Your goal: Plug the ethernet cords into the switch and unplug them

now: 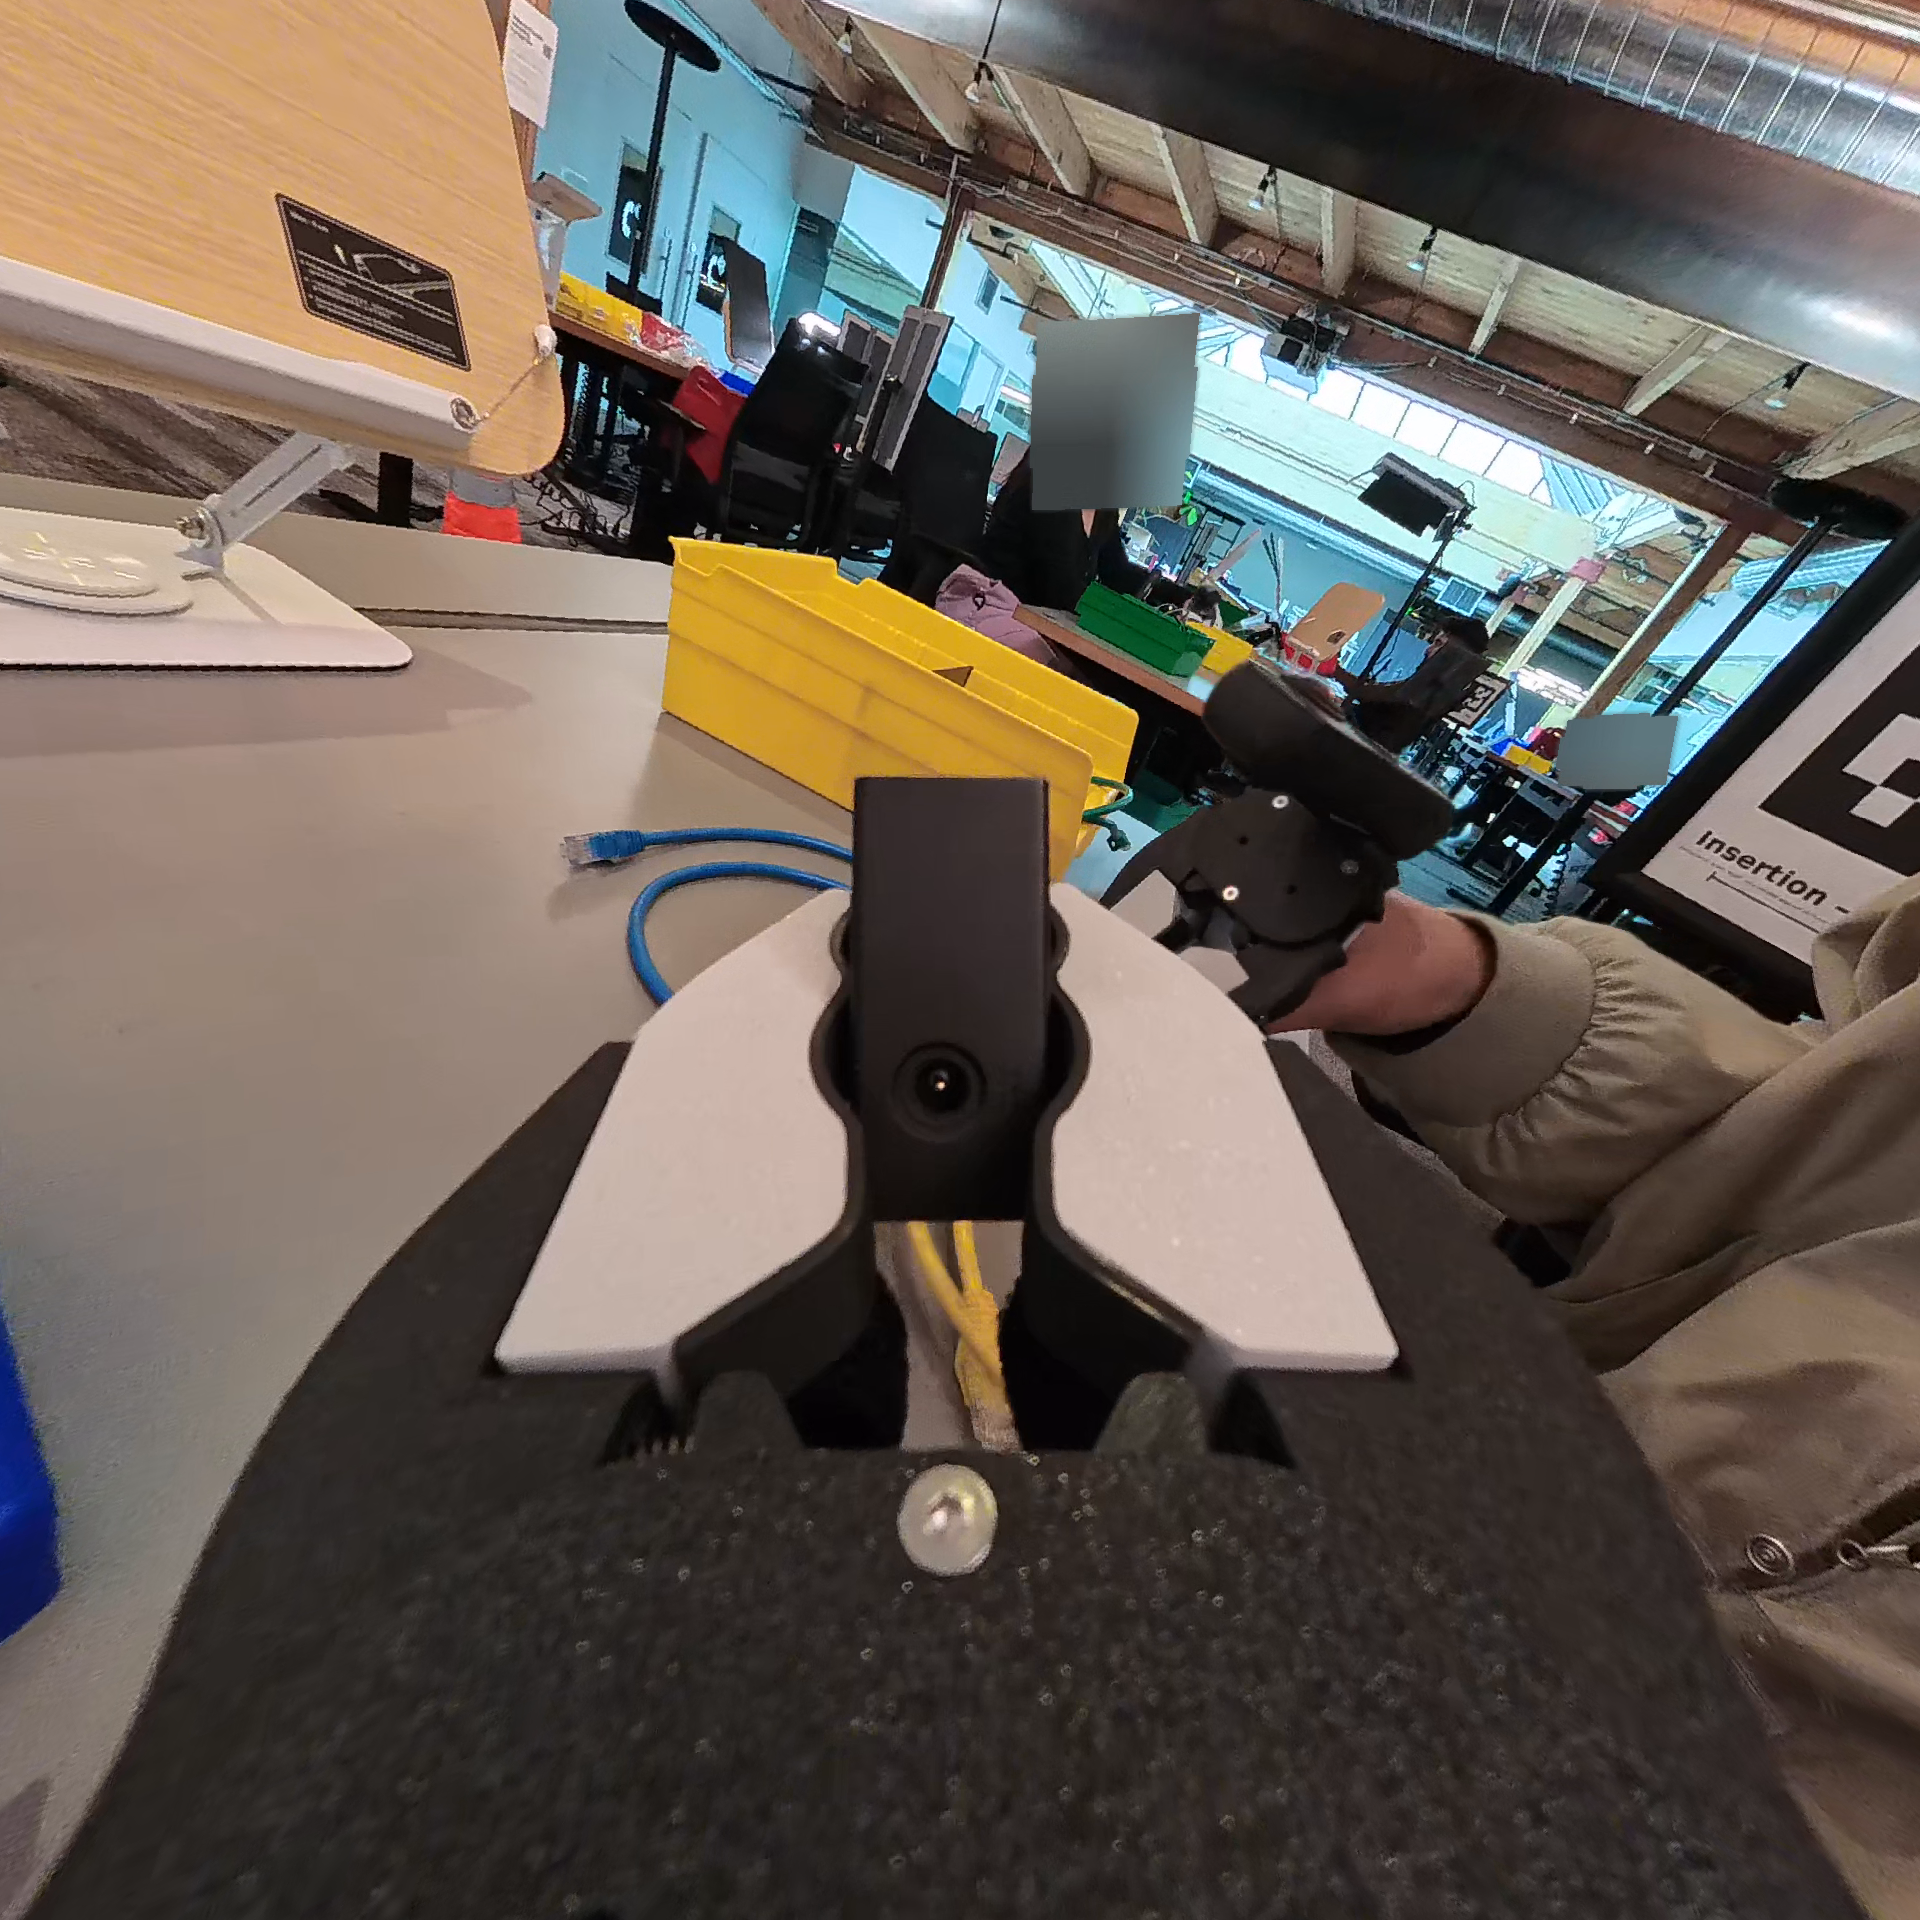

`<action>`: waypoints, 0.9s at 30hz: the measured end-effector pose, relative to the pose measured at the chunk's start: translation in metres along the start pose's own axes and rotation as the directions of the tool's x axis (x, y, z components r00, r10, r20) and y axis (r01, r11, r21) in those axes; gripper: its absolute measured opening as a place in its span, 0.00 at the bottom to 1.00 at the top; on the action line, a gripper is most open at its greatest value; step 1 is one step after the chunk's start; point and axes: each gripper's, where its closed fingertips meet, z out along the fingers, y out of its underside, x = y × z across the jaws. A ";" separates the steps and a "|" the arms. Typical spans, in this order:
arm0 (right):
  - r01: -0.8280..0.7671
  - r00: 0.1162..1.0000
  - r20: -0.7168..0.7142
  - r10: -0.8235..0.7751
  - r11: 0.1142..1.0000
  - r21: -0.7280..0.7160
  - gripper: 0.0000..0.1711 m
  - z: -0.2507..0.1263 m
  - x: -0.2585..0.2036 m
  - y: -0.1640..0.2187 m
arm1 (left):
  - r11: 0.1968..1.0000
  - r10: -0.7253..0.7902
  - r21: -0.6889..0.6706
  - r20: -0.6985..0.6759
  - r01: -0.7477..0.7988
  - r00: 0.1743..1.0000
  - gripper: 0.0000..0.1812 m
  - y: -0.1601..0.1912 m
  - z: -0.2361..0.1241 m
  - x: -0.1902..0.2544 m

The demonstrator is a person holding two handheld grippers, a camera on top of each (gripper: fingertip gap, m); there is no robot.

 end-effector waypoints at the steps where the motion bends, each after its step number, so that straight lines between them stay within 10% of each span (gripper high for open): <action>1: -0.003 1.000 -0.001 0.003 1.000 0.003 0.03 0.000 0.000 0.000 | 1.000 0.000 0.001 0.000 0.000 1.000 0.16 0.000 0.000 0.000; 8: 0.035 0.996 -0.083 -0.019 0.980 0.194 0.03 -0.058 0.018 -0.028 | 1.000 -0.006 0.008 0.005 0.006 1.000 0.16 -0.002 -0.002 -0.002; 19: 0.043 0.803 -0.556 0.217 0.908 0.417 0.03 -0.294 0.174 -0.032 | 1.000 -0.015 -0.006 -0.007 0.015 1.000 0.16 0.002 0.002 0.000; 27: -0.306 0.822 -0.479 0.308 0.948 0.086 0.02 -0.218 0.287 0.078 | 1.000 -0.021 -0.017 -0.023 0.021 1.000 0.16 0.005 0.005 0.004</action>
